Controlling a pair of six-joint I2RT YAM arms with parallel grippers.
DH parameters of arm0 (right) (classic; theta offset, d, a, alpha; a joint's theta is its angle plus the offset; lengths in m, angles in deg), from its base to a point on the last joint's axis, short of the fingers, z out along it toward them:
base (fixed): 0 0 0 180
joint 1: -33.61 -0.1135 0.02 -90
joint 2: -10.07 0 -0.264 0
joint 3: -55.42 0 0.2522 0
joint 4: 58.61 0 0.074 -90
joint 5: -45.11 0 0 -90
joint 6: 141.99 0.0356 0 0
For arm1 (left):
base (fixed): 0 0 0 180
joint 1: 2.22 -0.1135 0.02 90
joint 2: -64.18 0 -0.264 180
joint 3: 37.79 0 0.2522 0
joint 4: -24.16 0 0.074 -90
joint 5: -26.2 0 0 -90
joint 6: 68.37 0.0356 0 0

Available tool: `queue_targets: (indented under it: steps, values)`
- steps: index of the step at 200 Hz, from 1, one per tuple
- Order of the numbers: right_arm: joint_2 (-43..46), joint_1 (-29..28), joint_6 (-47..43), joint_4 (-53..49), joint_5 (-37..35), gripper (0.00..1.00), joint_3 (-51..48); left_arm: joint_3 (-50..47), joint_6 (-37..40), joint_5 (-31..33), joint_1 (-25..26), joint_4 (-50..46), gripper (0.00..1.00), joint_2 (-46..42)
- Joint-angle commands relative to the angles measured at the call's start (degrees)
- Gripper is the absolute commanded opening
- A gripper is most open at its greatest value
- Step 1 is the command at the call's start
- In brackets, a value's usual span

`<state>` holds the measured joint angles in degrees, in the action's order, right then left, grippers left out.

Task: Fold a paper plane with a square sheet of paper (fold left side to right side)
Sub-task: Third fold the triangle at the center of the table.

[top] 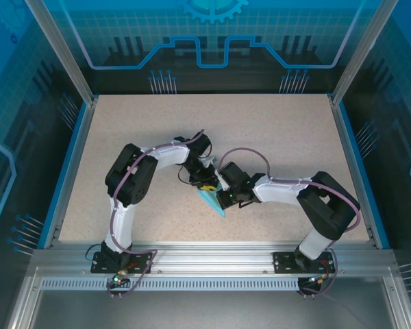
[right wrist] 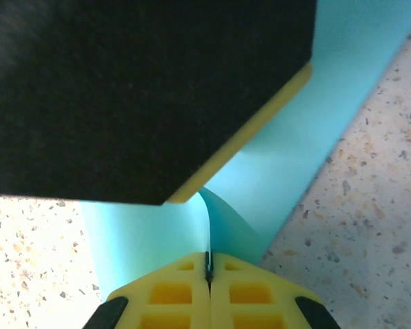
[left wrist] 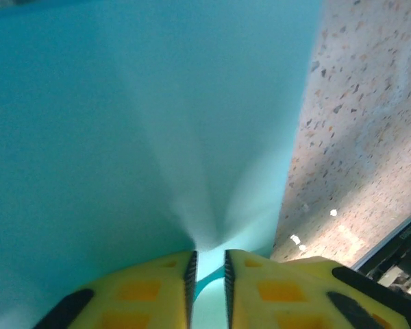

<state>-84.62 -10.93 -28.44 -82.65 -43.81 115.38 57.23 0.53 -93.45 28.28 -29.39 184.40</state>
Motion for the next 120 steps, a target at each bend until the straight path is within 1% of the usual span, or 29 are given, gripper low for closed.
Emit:
queue_targets:
  steps: [1,29,46,71,93,120]
  values:
    - [-1.26,-0.07,-0.16,-5.31,1.4,0.0,-1.54,5.13,1.86,2.43,-0.85,-4.49,0.3,-0.45]
    - [-1.08,-0.3,-0.42,-5.71,1.63,0.0,-2.03,8.71,2.84,2.57,-3.22,-6.43,0.37,-1.16]
    - [-0.93,-0.37,-0.59,-5.89,1.76,0.0,-2.18,8.22,3.02,3.26,-4.46,-6.54,0.37,-2.9]
    - [-0.82,-0.29,-0.61,-5.98,1.84,0.0,-2.05,2.74,2.95,3.39,-4.84,-4.58,0.27,-8.24]
    - [-1.1,-0.37,-0.82,-6.06,1.97,0.0,-1.64,-4.72,1.61,1.03,-4.86,-0.59,0.19,-13.54]
    - [-1.37,-0.37,-0.88,-6.06,2.22,0.0,-1.46,-12.51,-0.39,-4.39,-4.71,5.15,0.15,-17.99]
